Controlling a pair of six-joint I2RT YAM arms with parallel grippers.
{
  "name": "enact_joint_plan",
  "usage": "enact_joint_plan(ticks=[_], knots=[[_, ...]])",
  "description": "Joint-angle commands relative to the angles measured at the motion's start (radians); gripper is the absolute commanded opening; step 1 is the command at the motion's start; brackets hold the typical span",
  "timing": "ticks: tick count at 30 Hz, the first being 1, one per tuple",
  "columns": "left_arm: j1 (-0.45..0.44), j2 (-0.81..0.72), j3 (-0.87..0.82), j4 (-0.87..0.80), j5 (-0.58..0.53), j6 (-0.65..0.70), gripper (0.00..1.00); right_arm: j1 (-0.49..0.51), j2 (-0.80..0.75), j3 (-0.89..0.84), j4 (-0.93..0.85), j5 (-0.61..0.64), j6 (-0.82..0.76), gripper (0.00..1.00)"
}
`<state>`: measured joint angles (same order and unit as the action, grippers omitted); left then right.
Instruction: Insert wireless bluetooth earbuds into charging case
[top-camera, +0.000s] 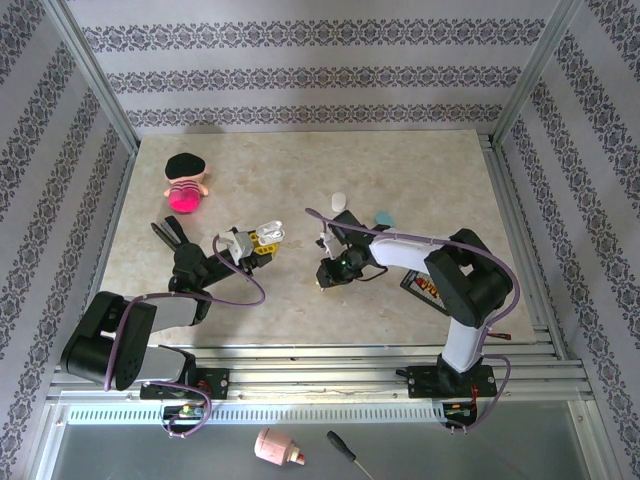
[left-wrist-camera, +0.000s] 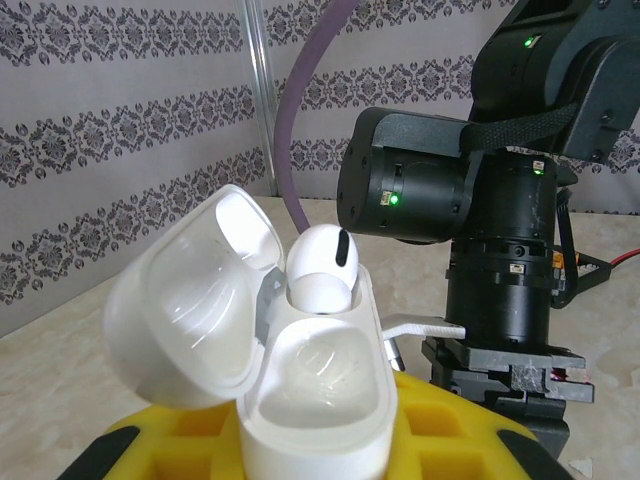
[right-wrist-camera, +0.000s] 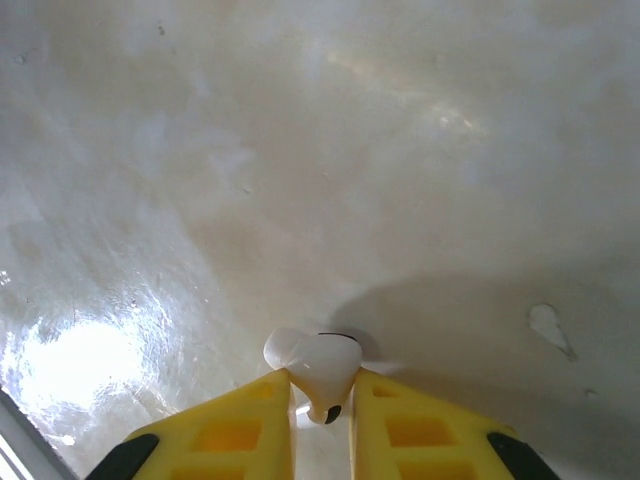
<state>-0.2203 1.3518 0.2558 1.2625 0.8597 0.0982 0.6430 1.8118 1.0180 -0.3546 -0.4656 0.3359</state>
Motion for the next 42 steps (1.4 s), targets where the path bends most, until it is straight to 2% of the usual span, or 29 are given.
enact_joint_plan(ticks=[1,6,10,12,13,19,23,29,35,37,42], knots=[[0.01,-0.013,0.004,-0.007,0.022,0.012,0.0,-0.016,-0.025,-0.016,-0.026,0.002,0.01,0.19],[0.01,-0.009,0.013,-0.007,0.025,0.011,0.0,-0.034,-0.034,-0.017,-0.094,0.094,0.002,0.2],[0.01,-0.002,0.02,-0.006,0.029,0.008,0.0,-0.036,-0.048,-0.025,-0.104,0.118,0.003,0.2],[0.01,0.003,0.021,0.0,0.031,0.006,0.0,-0.04,-0.063,-0.039,-0.081,0.097,0.002,0.07],[0.01,0.006,0.022,0.001,0.03,0.006,0.0,-0.043,-0.07,-0.049,-0.065,0.079,0.005,0.06],[0.01,0.013,0.024,0.011,0.034,-0.002,0.0,-0.061,-0.102,-0.067,-0.025,0.007,0.013,0.08],[0.01,0.015,0.026,0.017,0.034,-0.005,0.0,-0.068,-0.1,-0.061,-0.029,0.017,0.013,0.08],[0.01,0.006,0.022,0.013,-0.014,0.001,0.0,-0.043,-0.121,-0.054,-0.018,0.045,0.006,0.25],[0.016,-0.038,0.033,-0.114,-0.192,0.036,0.0,0.007,-0.139,-0.026,0.079,0.103,0.017,0.49],[0.024,-0.054,0.028,-0.127,-0.247,0.037,0.0,0.019,-0.11,0.007,0.108,0.113,0.059,0.51],[0.039,-0.089,0.008,-0.137,-0.262,0.048,0.0,0.04,-0.008,0.082,0.205,0.083,0.183,0.52]])
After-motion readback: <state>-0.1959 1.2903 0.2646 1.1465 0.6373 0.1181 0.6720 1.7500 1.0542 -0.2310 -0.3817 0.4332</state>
